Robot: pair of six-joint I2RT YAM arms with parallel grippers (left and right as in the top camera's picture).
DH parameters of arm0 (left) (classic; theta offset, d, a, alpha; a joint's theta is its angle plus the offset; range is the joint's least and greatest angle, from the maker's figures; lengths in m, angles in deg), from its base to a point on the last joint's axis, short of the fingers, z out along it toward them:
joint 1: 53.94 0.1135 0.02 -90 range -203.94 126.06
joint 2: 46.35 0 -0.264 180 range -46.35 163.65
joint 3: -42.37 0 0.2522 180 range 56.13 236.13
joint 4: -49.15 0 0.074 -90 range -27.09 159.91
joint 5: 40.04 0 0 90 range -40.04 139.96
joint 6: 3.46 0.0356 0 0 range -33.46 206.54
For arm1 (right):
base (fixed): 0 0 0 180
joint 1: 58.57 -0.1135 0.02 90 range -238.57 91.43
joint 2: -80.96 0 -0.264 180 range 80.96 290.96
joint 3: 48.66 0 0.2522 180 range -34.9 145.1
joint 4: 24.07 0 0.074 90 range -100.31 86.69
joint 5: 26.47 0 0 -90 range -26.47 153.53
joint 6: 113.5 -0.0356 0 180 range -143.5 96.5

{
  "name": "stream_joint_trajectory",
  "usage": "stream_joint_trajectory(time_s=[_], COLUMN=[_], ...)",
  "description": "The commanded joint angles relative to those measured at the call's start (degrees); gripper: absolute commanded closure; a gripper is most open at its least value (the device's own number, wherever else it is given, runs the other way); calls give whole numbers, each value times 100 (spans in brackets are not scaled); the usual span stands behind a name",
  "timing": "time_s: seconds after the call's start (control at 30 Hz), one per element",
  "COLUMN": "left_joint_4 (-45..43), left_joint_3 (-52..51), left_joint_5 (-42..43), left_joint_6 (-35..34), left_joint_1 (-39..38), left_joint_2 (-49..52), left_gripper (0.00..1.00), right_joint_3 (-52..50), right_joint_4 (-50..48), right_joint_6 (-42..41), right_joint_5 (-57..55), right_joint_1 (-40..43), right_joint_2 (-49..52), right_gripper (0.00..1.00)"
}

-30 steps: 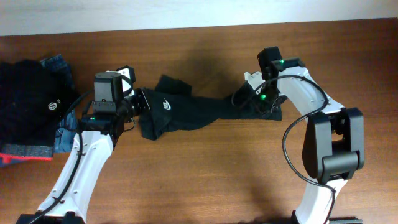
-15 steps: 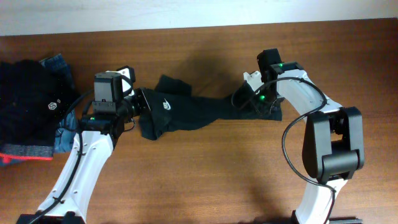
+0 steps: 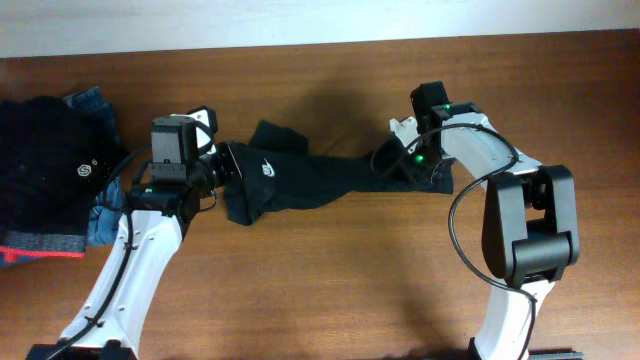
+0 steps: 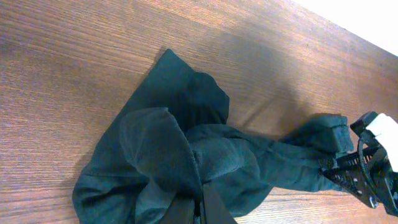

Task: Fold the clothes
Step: 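Grasp the shirt's right side with the right gripper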

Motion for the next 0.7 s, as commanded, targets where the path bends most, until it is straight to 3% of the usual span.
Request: stream_joint_trajectory(time_s=[0.0,0.17,0.3,0.5,0.67], left_joint_4=[-9,-7,-7,-22,-280], left_joint_3=[57,57,57,57,262], left_joint_5=[-35,-35,-35,-37,-35], left_joint_6=[114,114,114,133,892], left_joint_1=[17,17,17,17,17], left_joint_2=[-33,-33,-33,-35,-70], left_gripper=[99,99,99,99,99], right_joint_3=[-59,-59,-59,50,879], right_joint_4=[-127,-170,-168,-44,645], right_joint_6=[42,39,35,-417,-634], right_joint_5=[-46,-48,-48,-94,-511], right_joint_1=[7,7,7,11,11], right_joint_2=[33,33,33,-24,-501], right_gripper=[54,69,96,96,96])
